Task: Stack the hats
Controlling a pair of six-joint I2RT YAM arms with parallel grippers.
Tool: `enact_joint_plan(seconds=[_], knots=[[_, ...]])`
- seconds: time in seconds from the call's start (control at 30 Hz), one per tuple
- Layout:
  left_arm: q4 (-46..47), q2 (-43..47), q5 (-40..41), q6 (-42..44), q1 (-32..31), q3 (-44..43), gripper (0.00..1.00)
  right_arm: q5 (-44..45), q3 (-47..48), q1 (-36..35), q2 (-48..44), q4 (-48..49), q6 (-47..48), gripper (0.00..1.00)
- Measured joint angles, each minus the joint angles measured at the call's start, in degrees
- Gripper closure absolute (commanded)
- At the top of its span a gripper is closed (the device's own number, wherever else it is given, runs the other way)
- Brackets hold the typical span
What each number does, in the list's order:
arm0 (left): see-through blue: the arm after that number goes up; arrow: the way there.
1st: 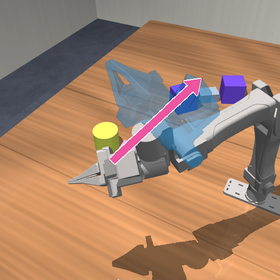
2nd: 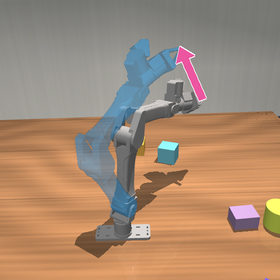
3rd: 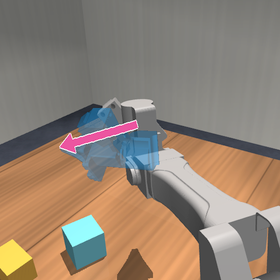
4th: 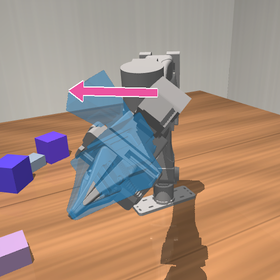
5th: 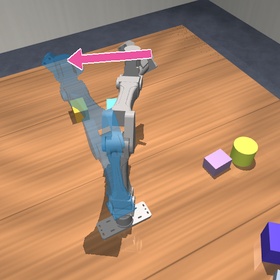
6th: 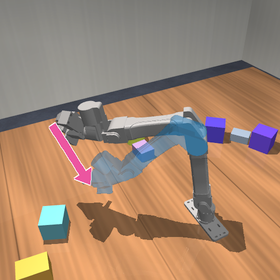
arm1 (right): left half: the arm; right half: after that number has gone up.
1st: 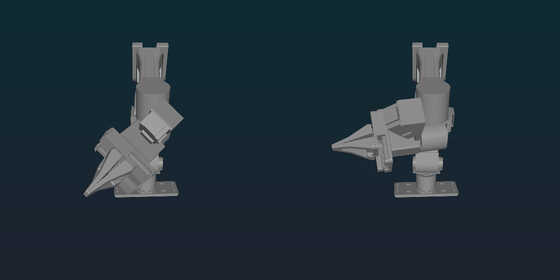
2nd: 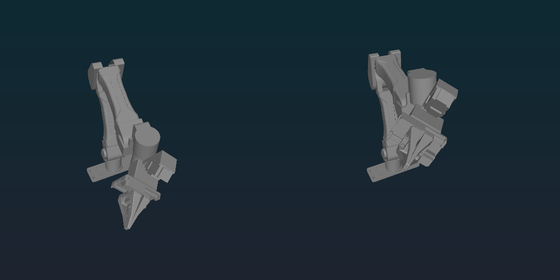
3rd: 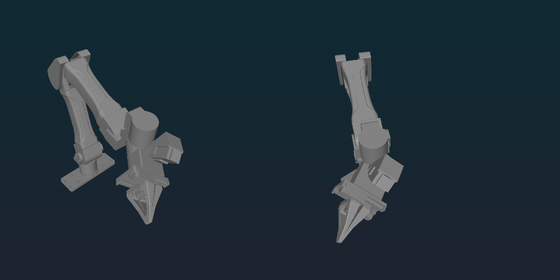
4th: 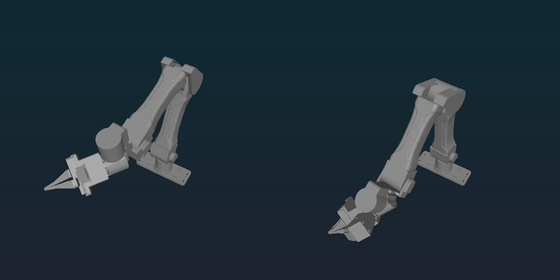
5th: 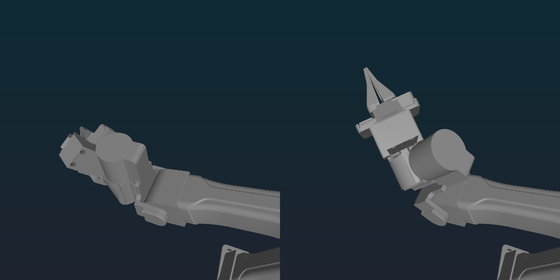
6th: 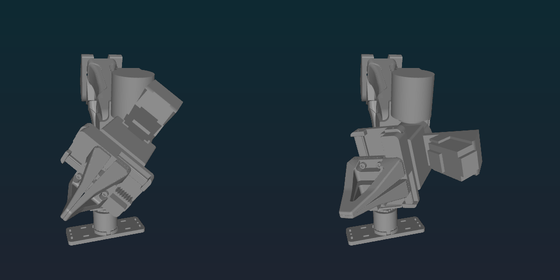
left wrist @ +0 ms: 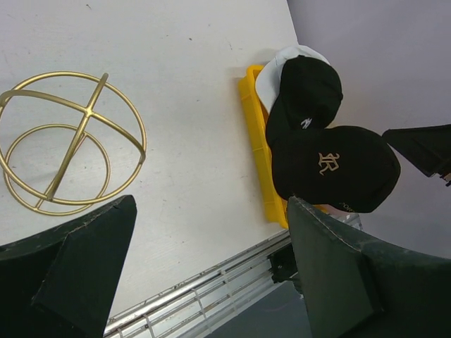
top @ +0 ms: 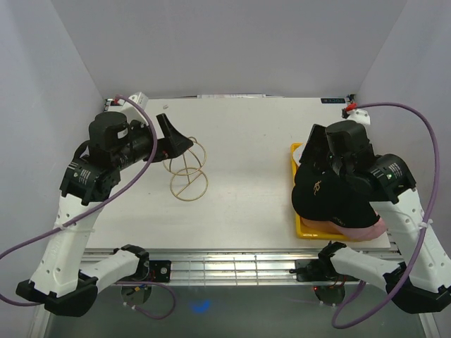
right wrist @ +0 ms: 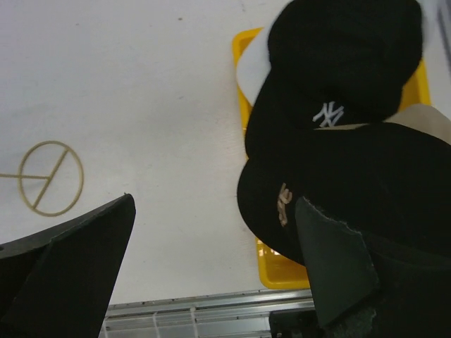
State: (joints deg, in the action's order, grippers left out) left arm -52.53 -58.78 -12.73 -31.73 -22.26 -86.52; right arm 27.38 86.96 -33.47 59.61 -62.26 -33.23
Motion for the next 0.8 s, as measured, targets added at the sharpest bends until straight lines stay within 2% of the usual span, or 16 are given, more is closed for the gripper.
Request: enact_joint_plan(seconds=[0.07, 0.1, 0.13, 0.33, 0.8], knots=[[0.59, -0.37, -0.46, 0.04, 0.00, 0.00, 0.02, 3.85, 0.61, 0.00, -0.46, -4.37, -2.25, 0.00], [0.74, -0.44, -0.61, 0.13, 0.00, 0.00, 0.02, 5.35, 0.70, 0.02, -0.92, -6.01, -2.91, 0.05], [0.92, -0.48, -0.81, 0.24, 0.00, 0.00, 0.02, 6.45, 0.70, 0.09, -1.51, -7.34, -3.41, 0.06], [2.14, -0.98, -1.84, 0.83, 0.00, 0.00, 0.02, 9.79, -0.81, 2.14, -5.22, -11.41, -5.79, 0.09], [2.75, -2.36, -2.75, 2.34, 0.00, 0.00, 0.02, 13.00, -7.67, 8.15, -4.26, -12.59, -6.49, 0.09]])
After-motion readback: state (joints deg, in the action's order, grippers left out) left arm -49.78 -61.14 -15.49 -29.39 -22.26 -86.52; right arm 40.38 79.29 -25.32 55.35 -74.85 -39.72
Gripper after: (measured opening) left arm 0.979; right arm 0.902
